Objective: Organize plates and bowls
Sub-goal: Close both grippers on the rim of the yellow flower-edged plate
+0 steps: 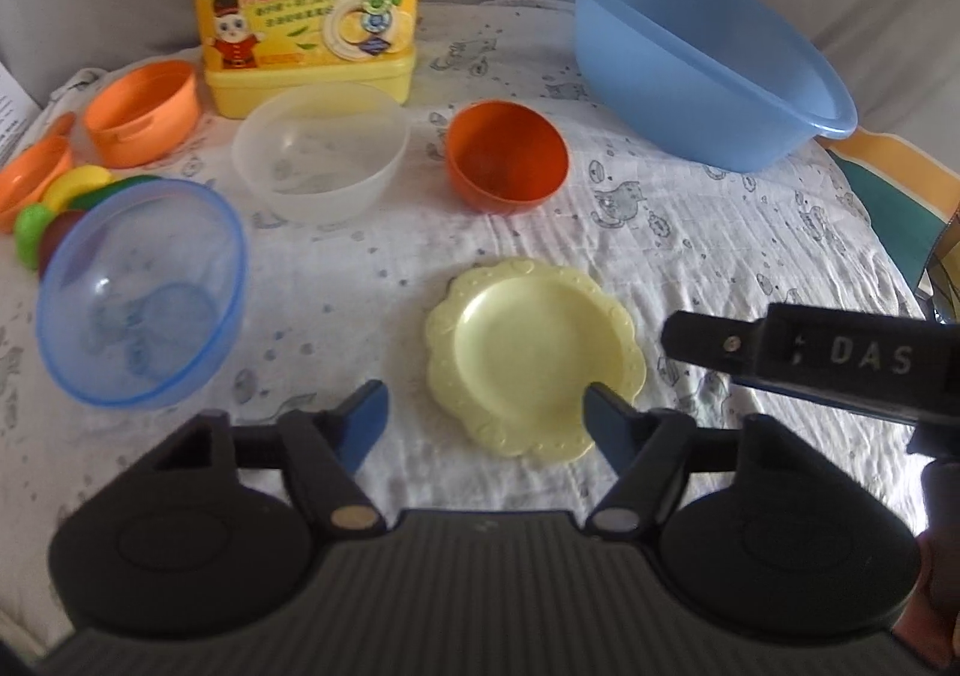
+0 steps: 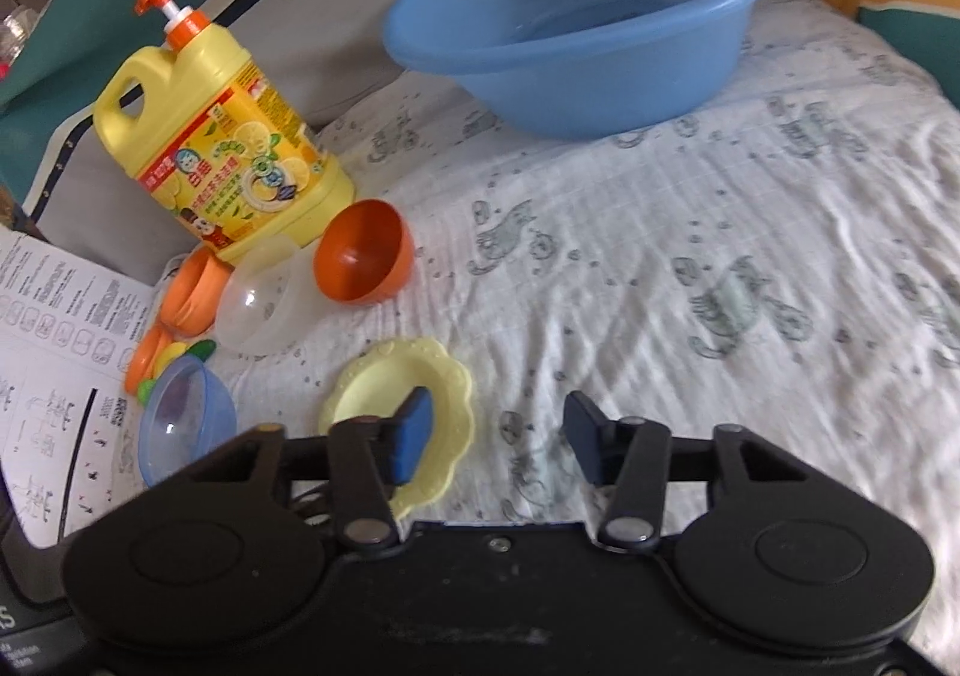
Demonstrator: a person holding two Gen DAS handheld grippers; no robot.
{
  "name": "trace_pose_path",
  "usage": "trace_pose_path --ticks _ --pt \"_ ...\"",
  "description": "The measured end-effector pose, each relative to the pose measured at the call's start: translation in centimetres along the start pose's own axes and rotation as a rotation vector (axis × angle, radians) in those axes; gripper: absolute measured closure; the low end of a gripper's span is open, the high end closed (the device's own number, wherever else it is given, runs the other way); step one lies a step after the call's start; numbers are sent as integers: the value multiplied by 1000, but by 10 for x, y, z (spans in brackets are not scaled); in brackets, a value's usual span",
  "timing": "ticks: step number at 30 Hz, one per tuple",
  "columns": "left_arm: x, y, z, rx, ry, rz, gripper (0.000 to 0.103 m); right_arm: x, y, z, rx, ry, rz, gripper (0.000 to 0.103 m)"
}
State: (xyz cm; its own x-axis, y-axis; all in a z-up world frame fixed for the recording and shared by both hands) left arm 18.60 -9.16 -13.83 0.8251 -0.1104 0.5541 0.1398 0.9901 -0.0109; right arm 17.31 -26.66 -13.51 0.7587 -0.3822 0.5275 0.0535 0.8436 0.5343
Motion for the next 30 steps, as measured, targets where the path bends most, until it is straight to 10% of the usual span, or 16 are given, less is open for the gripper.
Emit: trace_pose_path --ticks 5,30 --pt "1 -6 -7 -5 -8 -38 56 1 7 -19 64 29 22 64" --pt "-6 1 21 -11 -25 -48 63 -16 28 -4 29 16 57 74"
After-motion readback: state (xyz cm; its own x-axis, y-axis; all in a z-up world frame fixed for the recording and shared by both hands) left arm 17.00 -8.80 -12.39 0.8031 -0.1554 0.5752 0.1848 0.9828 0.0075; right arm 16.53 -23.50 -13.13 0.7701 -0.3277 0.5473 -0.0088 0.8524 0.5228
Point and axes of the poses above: each gripper's, at about its wrist camera, not at the fingertips, and z roughly against the way its jaws point, y to its left, x to its top, the point moved 3 cm from there along -z, roughly the way its jaws point, and after that the axes turned 8 degrees about x, right-handed, at the moved point
